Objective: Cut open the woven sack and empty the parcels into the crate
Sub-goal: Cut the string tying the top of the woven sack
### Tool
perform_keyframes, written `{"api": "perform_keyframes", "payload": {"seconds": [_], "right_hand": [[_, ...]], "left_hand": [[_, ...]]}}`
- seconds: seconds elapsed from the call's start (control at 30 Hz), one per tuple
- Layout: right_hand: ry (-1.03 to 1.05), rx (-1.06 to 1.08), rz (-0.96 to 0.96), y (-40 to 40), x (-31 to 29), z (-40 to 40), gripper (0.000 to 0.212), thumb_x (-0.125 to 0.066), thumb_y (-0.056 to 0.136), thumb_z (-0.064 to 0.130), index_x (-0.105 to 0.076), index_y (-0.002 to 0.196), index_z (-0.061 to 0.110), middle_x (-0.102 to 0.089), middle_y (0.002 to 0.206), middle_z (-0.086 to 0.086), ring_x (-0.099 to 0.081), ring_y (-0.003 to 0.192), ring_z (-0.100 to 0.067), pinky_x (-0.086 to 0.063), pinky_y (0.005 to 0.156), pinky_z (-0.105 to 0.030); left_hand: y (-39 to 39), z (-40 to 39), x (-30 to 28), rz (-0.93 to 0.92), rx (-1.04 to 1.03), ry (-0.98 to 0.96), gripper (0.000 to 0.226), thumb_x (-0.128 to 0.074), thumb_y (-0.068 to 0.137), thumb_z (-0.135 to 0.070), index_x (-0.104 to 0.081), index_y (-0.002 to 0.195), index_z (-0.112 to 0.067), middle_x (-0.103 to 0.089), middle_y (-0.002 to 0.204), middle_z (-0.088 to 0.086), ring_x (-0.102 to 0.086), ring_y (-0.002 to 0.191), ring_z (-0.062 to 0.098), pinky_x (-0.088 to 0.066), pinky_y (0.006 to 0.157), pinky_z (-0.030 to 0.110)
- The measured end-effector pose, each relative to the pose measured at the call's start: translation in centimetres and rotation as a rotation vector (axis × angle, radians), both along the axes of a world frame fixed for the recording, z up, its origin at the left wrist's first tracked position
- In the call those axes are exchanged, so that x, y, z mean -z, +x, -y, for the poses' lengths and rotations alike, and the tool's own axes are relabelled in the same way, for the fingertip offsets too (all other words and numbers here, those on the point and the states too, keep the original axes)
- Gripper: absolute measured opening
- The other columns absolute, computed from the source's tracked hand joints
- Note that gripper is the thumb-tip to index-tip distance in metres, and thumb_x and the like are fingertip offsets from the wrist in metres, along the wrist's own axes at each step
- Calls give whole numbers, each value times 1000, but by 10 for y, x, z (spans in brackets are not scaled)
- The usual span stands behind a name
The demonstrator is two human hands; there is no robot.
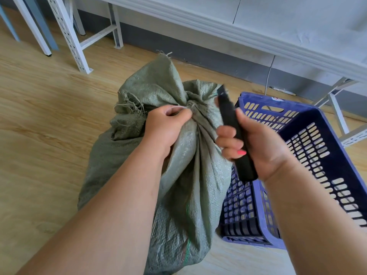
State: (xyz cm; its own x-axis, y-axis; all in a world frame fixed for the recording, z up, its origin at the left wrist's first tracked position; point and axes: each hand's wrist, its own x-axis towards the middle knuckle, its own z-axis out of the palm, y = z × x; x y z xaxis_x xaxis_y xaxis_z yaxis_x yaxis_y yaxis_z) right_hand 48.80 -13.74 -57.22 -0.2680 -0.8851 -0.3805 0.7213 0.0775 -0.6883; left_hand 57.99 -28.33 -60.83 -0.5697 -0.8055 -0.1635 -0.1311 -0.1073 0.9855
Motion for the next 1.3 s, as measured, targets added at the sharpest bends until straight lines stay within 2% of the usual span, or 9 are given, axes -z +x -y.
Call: {"api": "perform_keyframes", "payload": {"seconds": [0.13, 0.23, 0.33, 0.47, 0.53, 0.67, 0.87, 1.07, 1.3], "right_hand": [[159, 153, -408, -17, -27, 7, 21, -34, 104, 37, -49, 108, 23, -47, 64, -1, -35, 42, -8, -30, 35, -16], [303, 259, -812, -12, -26, 12, 22, -36, 103, 35, -52, 118, 34, -54, 67, -3, -43, 47, -11, -36, 41, -21], [457, 254, -1026, 0, -7, 12, 32, -48, 97, 43, -56, 119, 22, -63, 73, 2, -52, 54, -8, -44, 53, -26], [467, 270, -902, 2, 2, 19, 12, -55, 95, 27, -65, 93, 21, -65, 80, -1, -60, 68, -13, -53, 70, -31], [437, 263, -832, -3, 1, 21, 14, -55, 93, 15, -68, 96, 19, -68, 86, -7, -64, 78, -21, -55, 81, -39], [350, 304, -715, 1, 1, 15, 25, -58, 95, 20, -59, 119, 25, -66, 82, -4, -67, 70, -16, -58, 65, -31], [288, 309, -676, 10, 0, 19, 20, -44, 102, 25, -48, 119, 36, -51, 67, -7, -49, 53, -16, -48, 50, -28], [346, 262, -747, 6, -1, 27, 54, -37, 94, 0, -41, 141, 28, -52, 70, -10, -45, 56, -23, -43, 55, -34], [281, 250, -603, 4, 3, 27, 65, -33, 87, -12, -42, 135, 30, -52, 83, -10, -46, 67, -20, -46, 54, -30]], "left_hand": [[-1, 1, 2, 12, 30, 16, 6, -75, 79, -20, -72, 81, -24, -71, 79, -10, -66, 75, 6, -52, 69, 22], [-4, 2, -1, 9, 30, -99, 11, -75, 78, -24, -70, 86, -31, -69, 82, -17, -61, 74, -9, -46, 66, 15], [-5, 0, -3, 4, 37, -215, 18, -74, 80, -24, -69, 94, -34, -64, 83, -25, -57, 71, -21, -41, 62, 2], [-5, -5, -13, 1, 35, -332, 24, -70, 83, -21, -70, 104, -32, -61, 84, -28, -55, 73, -23, -37, 61, -5], [-5, -5, -17, 9, 30, -357, 29, -67, 84, -21, -69, 110, -33, -60, 85, -28, -58, 77, -12, -40, 66, 0], [-4, -8, -21, 21, 29, -392, 35, -63, 86, -22, -64, 116, -38, -57, 85, -25, -57, 80, -3, -41, 73, 11], [-7, -11, -20, 0, 20, -388, 34, -64, 85, -22, -65, 113, -40, -65, 107, -10, -62, 92, 3, -49, 88, 24], [-8, -7, -17, -36, -27, -343, 30, -68, 84, -18, -58, 107, -35, -61, 92, -13, -57, 68, -14, -40, 62, 4], [-8, -2, -14, -7, -76, -325, 15, -69, 84, -17, -59, 88, -27, -61, 77, -12, -51, 53, -13, -36, 51, 2]]}}
